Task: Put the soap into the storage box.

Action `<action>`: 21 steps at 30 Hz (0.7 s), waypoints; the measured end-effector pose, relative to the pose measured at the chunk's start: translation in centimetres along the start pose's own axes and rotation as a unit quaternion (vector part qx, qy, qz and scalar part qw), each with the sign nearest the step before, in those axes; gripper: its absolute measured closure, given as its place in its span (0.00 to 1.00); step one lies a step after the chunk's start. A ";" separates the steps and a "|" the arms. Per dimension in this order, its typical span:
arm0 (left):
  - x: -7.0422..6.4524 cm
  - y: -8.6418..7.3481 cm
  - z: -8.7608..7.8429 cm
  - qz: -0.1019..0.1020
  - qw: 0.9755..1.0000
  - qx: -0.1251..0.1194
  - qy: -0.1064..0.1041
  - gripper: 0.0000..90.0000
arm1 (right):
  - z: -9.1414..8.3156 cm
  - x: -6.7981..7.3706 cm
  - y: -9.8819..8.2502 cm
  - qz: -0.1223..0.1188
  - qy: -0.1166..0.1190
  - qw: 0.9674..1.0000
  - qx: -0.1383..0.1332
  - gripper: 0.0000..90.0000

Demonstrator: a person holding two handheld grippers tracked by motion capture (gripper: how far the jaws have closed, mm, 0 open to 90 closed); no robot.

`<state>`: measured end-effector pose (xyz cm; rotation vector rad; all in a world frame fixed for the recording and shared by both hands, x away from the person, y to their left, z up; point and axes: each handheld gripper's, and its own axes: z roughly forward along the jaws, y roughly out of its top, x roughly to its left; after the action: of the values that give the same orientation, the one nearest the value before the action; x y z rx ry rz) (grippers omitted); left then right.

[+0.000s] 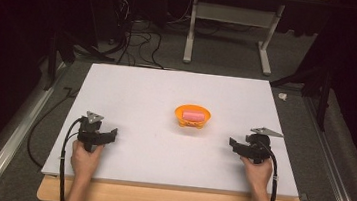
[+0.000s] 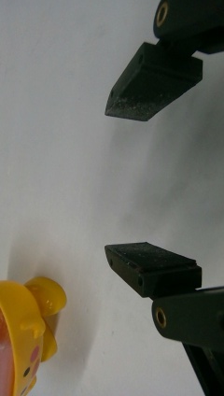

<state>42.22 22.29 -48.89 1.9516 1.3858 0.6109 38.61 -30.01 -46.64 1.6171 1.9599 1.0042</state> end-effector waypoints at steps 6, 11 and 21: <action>0.0 0.0 0.0 0.000 1.000 0.001 0.000 0.24 | 0.5 0.2 -0.3 -0.009 -0.011 1.000 0.004 0.32; 0.0 0.0 0.0 0.000 1.000 0.001 0.000 0.24 | 1.1 0.3 -0.6 -0.019 -0.022 1.000 0.010 0.32; 0.0 0.0 0.0 0.000 1.000 0.000 0.000 0.24 | 1.7 1.2 -0.8 -0.050 -0.059 0.997 0.023 0.29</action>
<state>42.22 22.28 -48.89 1.9518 1.3858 0.6108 38.93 -28.50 -48.20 1.5485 1.9774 0.8125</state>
